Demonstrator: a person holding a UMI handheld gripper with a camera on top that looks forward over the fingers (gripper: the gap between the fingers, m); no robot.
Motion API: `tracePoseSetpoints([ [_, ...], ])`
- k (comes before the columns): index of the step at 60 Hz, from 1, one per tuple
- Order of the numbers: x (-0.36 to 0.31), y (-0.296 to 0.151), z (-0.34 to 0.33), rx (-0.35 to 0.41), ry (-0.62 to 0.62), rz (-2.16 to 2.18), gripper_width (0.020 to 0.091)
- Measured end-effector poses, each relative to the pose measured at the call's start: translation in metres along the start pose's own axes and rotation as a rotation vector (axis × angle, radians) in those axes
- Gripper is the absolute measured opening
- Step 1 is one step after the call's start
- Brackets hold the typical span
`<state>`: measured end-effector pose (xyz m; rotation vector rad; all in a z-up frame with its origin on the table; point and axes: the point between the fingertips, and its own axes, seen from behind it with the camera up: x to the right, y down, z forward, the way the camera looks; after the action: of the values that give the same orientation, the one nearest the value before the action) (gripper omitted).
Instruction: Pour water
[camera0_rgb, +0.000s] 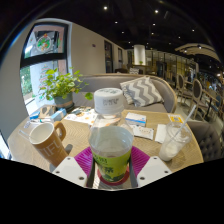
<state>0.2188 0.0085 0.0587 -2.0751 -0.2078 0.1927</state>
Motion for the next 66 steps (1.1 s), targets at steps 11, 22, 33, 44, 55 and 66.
tracePoseSetpoints([
  [11,0.001,0.017,-0.003,-0.105,0.025,0.024,0.0777],
  [22,0.006,0.025,-0.043,-0.183,0.111,0.026,0.0855],
  [33,-0.017,0.021,-0.126,-0.250,0.178,0.053,0.0855],
  [44,-0.064,0.008,-0.213,-0.244,0.216,0.060,0.0851],
  [55,-0.100,0.002,-0.271,-0.231,0.257,0.054,0.0850],
  [66,-0.121,-0.002,-0.290,-0.215,0.271,0.078,0.0852],
])
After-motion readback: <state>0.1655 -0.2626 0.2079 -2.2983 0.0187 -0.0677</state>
